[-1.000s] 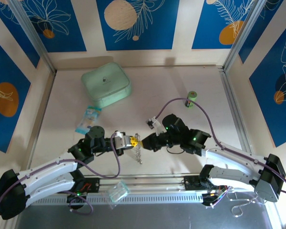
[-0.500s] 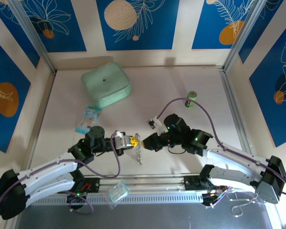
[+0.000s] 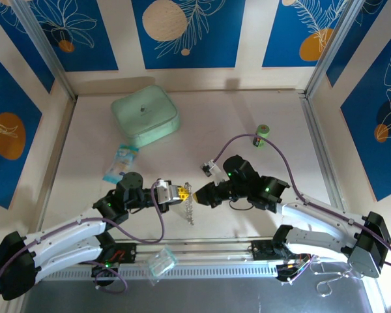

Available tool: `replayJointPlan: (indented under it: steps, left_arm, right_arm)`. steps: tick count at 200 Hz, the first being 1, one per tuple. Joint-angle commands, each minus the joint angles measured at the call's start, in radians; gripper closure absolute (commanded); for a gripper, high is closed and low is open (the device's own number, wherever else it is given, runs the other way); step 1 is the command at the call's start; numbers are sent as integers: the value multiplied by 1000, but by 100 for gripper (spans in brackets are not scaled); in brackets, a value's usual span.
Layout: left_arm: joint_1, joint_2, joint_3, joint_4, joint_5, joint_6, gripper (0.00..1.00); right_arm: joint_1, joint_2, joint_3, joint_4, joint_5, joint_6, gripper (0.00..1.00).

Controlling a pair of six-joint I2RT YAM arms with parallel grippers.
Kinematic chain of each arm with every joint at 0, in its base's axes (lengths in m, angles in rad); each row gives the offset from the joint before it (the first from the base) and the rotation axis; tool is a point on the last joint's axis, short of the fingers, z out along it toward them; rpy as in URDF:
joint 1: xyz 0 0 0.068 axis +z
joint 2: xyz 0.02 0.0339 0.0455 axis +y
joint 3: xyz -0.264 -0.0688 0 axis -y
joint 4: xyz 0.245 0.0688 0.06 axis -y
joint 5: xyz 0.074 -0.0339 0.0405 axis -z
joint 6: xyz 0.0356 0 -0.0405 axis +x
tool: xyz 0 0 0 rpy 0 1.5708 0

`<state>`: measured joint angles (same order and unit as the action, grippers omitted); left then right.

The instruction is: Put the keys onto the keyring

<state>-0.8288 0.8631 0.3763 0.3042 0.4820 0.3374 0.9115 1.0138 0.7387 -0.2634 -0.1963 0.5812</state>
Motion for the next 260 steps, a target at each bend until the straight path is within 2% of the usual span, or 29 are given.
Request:
replayJointPlan:
  steps: [1,38,100,130,158,176,191,224,244,260]
  left_arm:
    - [-1,-5,-7,65,40,-17,100]
    - [-1,-5,-14,118,111,-24,100]
    - [0,17,-16,201,167,-44,100]
    - [-1,28,-17,215,168,-52,100]
    - [-1,30,-24,213,161,-56,100]
    - [-1,34,-27,215,157,-63,100]
    - [-1,42,-27,222,159,-68,100]
    - [-1,48,-27,225,164,-76,100]
    - [0,55,-27,226,168,-79,100]
    - [0,58,-27,228,172,-80,100]
  right_arm:
    - [-15,2,29,-10,-36,-18,88]
    - [-57,-3,-2,8,-67,-33,100]
    - [-81,47,-29,55,-164,-28,99]
    - [-83,29,-27,43,-158,-41,92]
    - [-100,-47,-54,44,-107,-76,65]
    - [-95,-121,-107,80,-36,-178,60]
    - [-79,-196,-188,185,8,-313,58]
    - [-11,-318,-295,376,6,-674,58]
    - [-7,-293,-253,344,-37,-765,59]
    - [-10,-261,-228,348,-67,-780,61]
